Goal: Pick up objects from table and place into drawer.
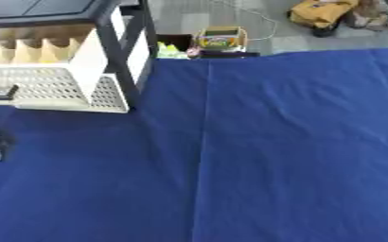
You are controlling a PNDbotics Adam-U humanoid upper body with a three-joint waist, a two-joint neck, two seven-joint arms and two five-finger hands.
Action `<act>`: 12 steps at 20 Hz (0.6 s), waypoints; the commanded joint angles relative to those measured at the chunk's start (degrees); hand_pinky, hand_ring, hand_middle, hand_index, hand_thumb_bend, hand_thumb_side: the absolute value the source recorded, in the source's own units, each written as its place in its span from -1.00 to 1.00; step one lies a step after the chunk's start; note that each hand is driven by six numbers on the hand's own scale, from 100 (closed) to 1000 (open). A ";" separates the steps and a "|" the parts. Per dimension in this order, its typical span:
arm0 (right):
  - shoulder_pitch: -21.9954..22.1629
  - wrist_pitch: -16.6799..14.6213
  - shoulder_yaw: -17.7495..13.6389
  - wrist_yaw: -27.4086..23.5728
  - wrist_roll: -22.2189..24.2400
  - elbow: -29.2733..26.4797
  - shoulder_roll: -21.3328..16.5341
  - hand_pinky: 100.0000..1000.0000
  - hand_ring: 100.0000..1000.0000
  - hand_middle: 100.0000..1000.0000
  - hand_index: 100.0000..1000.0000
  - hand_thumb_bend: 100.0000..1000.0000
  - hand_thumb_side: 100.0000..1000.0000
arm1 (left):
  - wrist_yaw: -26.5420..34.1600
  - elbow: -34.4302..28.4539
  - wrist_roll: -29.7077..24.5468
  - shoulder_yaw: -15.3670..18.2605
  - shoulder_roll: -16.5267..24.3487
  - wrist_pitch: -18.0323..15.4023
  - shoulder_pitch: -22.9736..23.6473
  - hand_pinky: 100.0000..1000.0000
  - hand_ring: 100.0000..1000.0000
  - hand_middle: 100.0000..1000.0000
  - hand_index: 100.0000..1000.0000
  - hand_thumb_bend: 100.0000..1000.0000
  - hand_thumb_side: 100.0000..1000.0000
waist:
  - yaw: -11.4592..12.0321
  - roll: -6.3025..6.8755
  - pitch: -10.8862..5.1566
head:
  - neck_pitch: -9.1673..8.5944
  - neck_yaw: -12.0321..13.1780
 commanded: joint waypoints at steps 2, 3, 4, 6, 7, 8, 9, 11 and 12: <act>0.03 -0.21 -0.97 -0.36 -0.14 -0.62 -0.78 0.42 0.28 0.38 0.48 -0.92 0.96 | -3.04 2.06 -0.21 0.15 1.50 1.49 -1.82 -0.12 0.17 0.21 0.72 -0.95 1.00 | -0.20 0.01 -0.81 | -1.03 0.40; 0.13 -0.19 -1.00 -0.41 -0.17 -0.62 -0.71 0.42 0.28 0.38 0.48 -0.92 0.96 | -3.47 2.59 -0.28 0.10 1.39 1.59 -2.16 -0.13 0.16 0.21 0.72 -0.95 1.00 | -0.26 0.04 -0.76 | -1.15 0.44; 0.20 -0.19 -1.04 -0.45 -0.19 -0.62 -0.67 0.42 0.28 0.37 0.48 -0.92 0.95 | -3.79 3.05 -0.29 0.07 1.30 1.67 -2.47 -0.13 0.16 0.21 0.72 -0.95 1.00 | -0.28 0.06 -0.71 | -1.25 0.46; 0.29 -0.19 -1.12 -0.60 -0.26 -0.62 -0.51 0.42 0.27 0.37 0.47 -0.92 0.95 | -4.82 3.99 -0.13 0.08 1.24 1.97 -3.18 -0.16 0.17 0.21 0.71 -0.95 1.00 | -0.31 0.09 -0.60 | -1.51 0.48; 0.31 -0.21 -1.15 -0.69 -0.30 -0.62 -0.45 0.42 0.27 0.37 0.47 -0.92 0.95 | -5.46 4.48 -0.10 0.03 1.20 2.09 -3.55 -0.17 0.17 0.21 0.71 -0.95 1.00 | -0.32 0.09 -0.54 | -1.62 0.49; 0.32 -0.25 -1.17 -0.76 -0.35 -0.62 -0.41 0.42 0.27 0.37 0.47 -0.92 0.95 | -6.00 4.97 -0.12 -0.02 1.12 2.17 -3.91 -0.21 0.17 0.21 0.71 -0.95 1.00 | -0.33 0.09 -0.50 | -1.73 0.51; 0.32 -0.28 -1.19 -0.83 -0.39 -0.62 -0.38 0.42 0.27 0.37 0.47 -0.92 0.95 | -6.50 5.58 -0.15 -0.06 1.01 2.29 -4.31 -0.22 0.17 0.21 0.71 -0.95 1.00 | -0.38 0.11 -0.45 | -1.84 0.54; 0.33 -0.36 -1.19 -0.93 -0.48 -0.62 -0.35 0.42 0.27 0.37 0.47 -0.92 0.95 | -7.25 6.68 -0.22 -0.15 0.75 2.42 -5.07 -0.25 0.17 0.21 0.70 -0.96 1.00 | -0.51 0.12 -0.34 | -2.10 0.60; 0.34 -0.40 -1.20 -0.97 -0.52 -0.62 -0.34 0.42 0.27 0.36 0.47 -0.92 0.95 | -7.49 7.12 -0.25 -0.21 0.62 2.41 -5.39 -0.27 0.17 0.21 0.70 -0.97 1.00 | -0.56 0.12 -0.30 | -2.17 0.61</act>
